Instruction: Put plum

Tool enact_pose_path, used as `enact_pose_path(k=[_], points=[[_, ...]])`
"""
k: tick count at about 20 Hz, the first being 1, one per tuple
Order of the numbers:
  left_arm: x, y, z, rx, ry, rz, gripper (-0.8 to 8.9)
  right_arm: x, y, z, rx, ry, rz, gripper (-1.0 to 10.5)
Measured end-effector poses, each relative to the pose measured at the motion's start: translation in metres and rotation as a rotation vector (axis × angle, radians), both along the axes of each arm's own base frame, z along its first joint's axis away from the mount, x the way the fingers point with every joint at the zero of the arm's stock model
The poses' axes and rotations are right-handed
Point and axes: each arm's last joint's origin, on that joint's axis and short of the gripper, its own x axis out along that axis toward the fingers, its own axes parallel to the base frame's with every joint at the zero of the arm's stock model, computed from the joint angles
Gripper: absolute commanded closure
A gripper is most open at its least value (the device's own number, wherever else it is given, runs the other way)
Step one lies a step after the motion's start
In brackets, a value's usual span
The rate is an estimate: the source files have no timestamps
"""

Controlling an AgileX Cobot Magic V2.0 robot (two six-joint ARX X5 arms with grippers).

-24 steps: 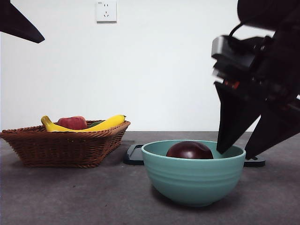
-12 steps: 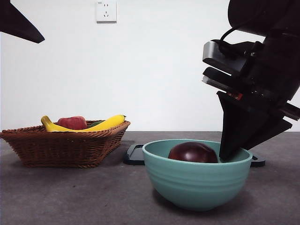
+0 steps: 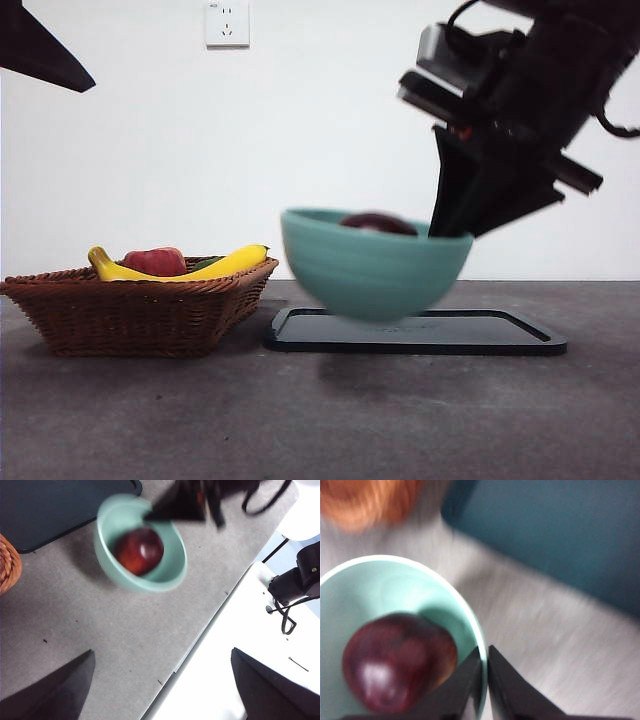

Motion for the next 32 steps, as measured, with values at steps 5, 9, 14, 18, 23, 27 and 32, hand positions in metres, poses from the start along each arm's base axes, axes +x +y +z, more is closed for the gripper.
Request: enact_pose_path(k=[5,9,14,18,23,27,32], points=[[0.0,0.0,0.0,0.0,0.0,0.0,3.77,0.038,-0.016,0.024,-0.013,-0.028,-0.088,9.4],[0.0,0.0,0.0,0.0,0.0,0.0,3.77,0.085,-0.021,0.028,-0.041,-0.04,-0.123,9.4],[0.0,0.0,0.0,0.0,0.0,0.0,3.77,0.134,-0.021,0.003,-0.078,0.006,-0.149,9.4],[0.0,0.0,0.0,0.0,0.001,-0.001,3.77,0.145,-0.018,-0.02,-0.092,0.036,-0.147,9.4],[0.0,0.0,0.0,-0.001,0.003,-0.002,3.77,0.148,-0.017,-0.029,-0.098,0.049,-0.145,9.4],[0.0,0.0,0.0,0.0,0.005,-0.002,3.77,0.149,-0.017,-0.028,-0.097,0.049,-0.145,7.6],[0.0,0.0,0.0,0.001,0.006,-0.002,3.77,0.143,-0.02,-0.015,-0.097,0.039,-0.151,7.6]])
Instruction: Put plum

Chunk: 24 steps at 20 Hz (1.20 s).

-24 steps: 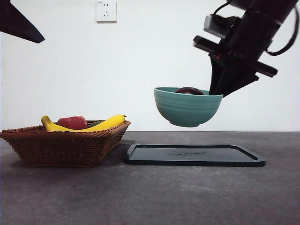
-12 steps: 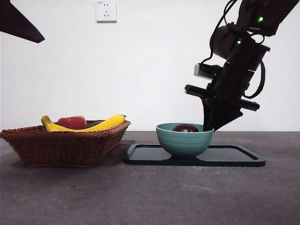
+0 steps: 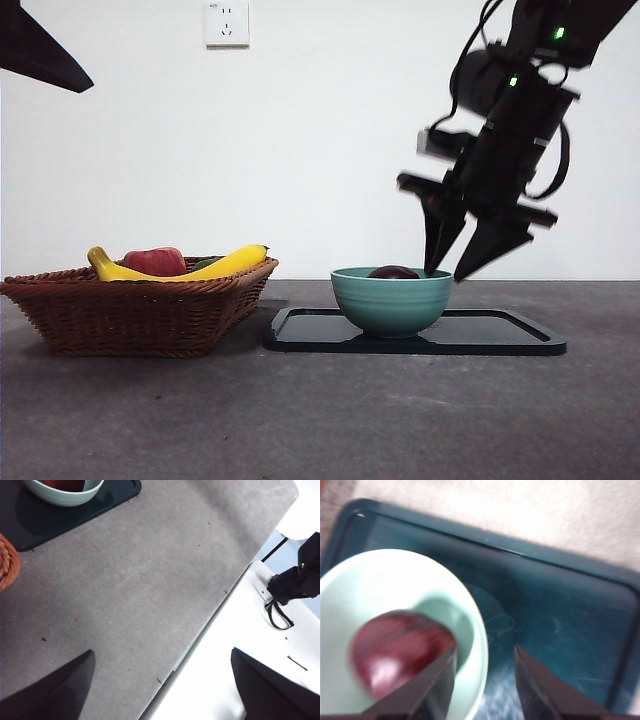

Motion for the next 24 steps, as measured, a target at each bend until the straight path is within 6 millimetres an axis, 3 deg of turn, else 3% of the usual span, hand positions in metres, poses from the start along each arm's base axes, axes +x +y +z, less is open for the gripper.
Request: enact_pose_path(k=[4,8,13,17,24], points=[[0.0,0.0,0.0,0.0,0.0,0.0,3.77,-0.032,-0.013,0.071,0.025,-0.166,-0.001,7.6],[0.0,0.0,0.0,-0.001,-0.001,0.0,3.77,-0.084,-0.027,0.126,0.041,-0.235,0.014,7.6],[0.0,0.0,0.0,-0.001,-0.001,0.0,3.77,-0.139,-0.043,0.161,0.043,-0.267,0.036,7.6],[0.0,0.0,0.0,-0.001,-0.001,0.0,3.77,-0.182,-0.05,0.159,0.095,-0.309,0.096,7.6],[0.0,0.0,0.0,-0.001,-0.001,0.0,3.77,-0.242,-0.063,0.115,0.155,-0.28,0.157,7.6]])
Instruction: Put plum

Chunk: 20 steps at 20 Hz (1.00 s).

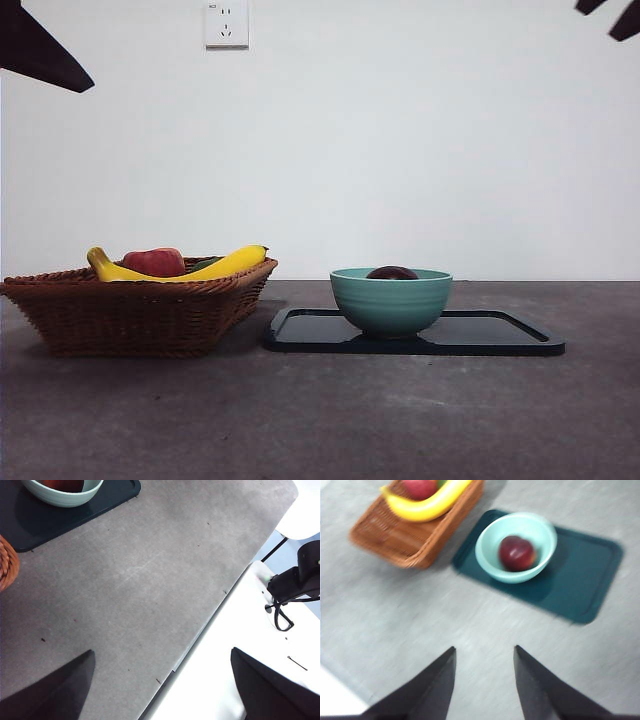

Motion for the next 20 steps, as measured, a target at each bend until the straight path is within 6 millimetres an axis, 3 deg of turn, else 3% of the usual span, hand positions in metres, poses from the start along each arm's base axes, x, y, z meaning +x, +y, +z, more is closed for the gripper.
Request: enact_pose_path(k=[6,20], points=[[0.0,0.0,0.0,0.0,0.0,0.0,3.77,-0.025,-0.005,-0.018,0.08,0.052,0.105,7.6],[0.0,0.0,0.0,0.0,0.0,0.0,3.77,-0.025,-0.005,-0.019,0.078,0.058,0.105,7.6]])
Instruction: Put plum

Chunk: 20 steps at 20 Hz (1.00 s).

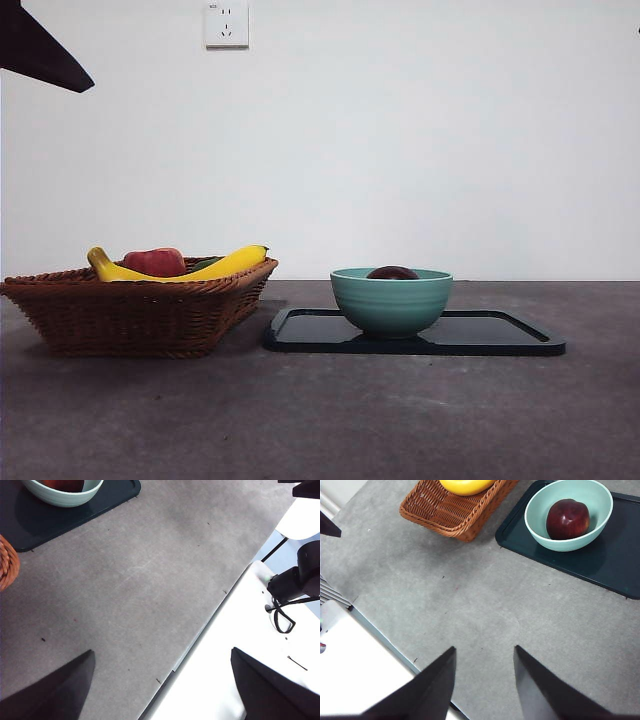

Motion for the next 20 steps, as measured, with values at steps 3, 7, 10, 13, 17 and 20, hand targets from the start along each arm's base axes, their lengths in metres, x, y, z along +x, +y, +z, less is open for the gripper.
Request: enact_pose_path(k=[3,7,10,13,17,20], points=[[0.0,0.0,0.0,-0.001,-0.001,0.0,3.78,0.0,0.0,0.0,0.0,0.0,0.0,7.6],[0.005,-0.003,0.005,-0.05,-0.047,0.02,3.77,0.0,0.0,0.0,0.0,0.0,0.0,7.6],[0.011,-0.01,0.015,-0.136,-0.112,0.034,3.77,0.0,0.0,0.0,0.0,0.0,0.0,7.6],[0.029,-0.022,0.029,-0.128,-0.125,0.115,3.78,0.0,0.0,0.0,0.0,0.0,0.0,7.6],[0.067,-0.05,0.05,-0.106,-0.119,0.164,3.85,0.0,0.0,0.0,0.0,0.0,0.0,7.6],[0.1,-0.075,0.066,-0.097,-0.131,0.18,3.85,0.0,0.0,0.0,0.0,0.0,0.0,7.6]])
